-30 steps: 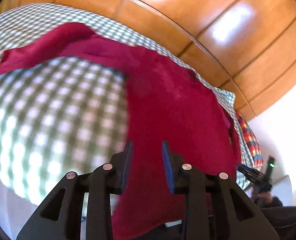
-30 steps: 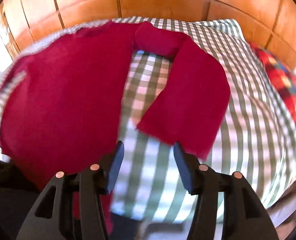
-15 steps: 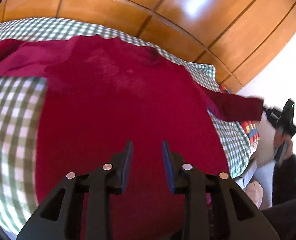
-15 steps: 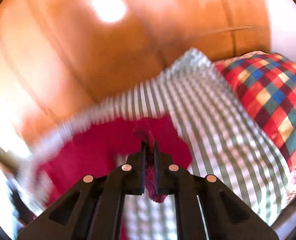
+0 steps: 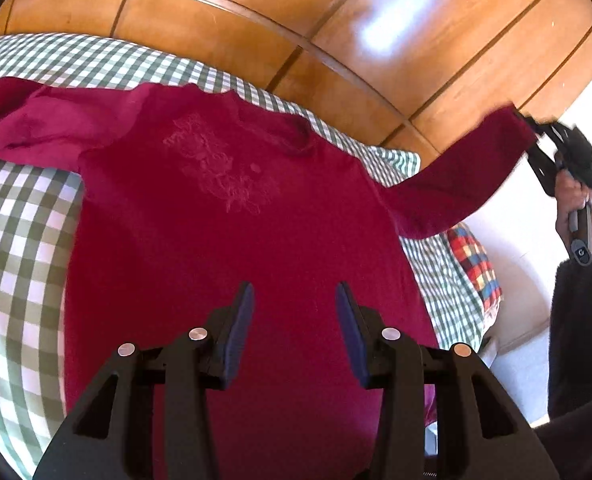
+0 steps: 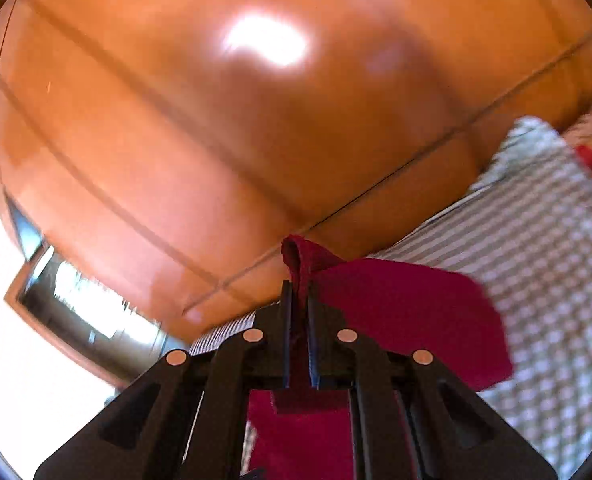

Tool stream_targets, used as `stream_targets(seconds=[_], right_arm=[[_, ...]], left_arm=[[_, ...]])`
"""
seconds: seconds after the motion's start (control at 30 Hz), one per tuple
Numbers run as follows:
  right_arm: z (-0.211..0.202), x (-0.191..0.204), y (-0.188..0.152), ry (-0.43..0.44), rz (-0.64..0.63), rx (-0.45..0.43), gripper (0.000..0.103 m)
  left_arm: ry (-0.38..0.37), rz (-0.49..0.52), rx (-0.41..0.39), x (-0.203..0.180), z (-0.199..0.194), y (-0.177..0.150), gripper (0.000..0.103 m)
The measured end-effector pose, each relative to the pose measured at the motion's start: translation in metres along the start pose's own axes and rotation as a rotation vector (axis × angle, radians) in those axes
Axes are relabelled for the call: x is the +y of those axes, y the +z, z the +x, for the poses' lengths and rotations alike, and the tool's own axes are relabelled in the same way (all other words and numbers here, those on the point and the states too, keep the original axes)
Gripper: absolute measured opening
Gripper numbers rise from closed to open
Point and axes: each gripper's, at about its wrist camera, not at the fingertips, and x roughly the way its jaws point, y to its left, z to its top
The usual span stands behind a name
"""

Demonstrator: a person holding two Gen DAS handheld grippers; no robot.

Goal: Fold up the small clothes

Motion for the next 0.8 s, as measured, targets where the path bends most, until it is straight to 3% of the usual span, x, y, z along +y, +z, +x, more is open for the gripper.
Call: stream_targets(seconds=[0.17, 0.23, 0.3, 0.37, 0.57, 0.73, 0.8], right_arm=[[0.108, 0.067, -0.029, 0.115, -0.074, 0.202, 0.006], [0.141, 0.088, -0.046, 0.154, -0.127, 0.28, 0.015], [0.151, 0.096, -0.054, 0.164, -0.153, 0.267, 0.056], [0.146, 0.088, -0.056, 0.155, -0.161, 0.235, 0.058], [0.102, 0.001, -0.071, -0.042, -0.129, 0.178, 0.066], [0.051, -0.1, -0.099, -0.317, -0.063, 0.169, 0.067], [0.035, -0.132, -0.11, -0.441, -0.05, 0.167, 0.067]], left_arm=[[-0.006, -0.012, -0.032, 0.009, -0.002, 0.015, 0.041], [-0.002, -0.024, -0.042, 0.014, -0.001, 0.021, 0.041], [0.005, -0.04, -0.048, 0.02, 0.001, 0.028, 0.041], [0.017, -0.057, -0.054, 0.028, 0.004, 0.033, 0.041], [0.05, -0.123, -0.061, 0.055, 0.021, 0.052, 0.041], [0.123, -0.202, -0.051, 0.079, 0.049, 0.077, 0.041], [0.117, -0.213, -0.024, 0.083, 0.065, 0.087, 0.041]])
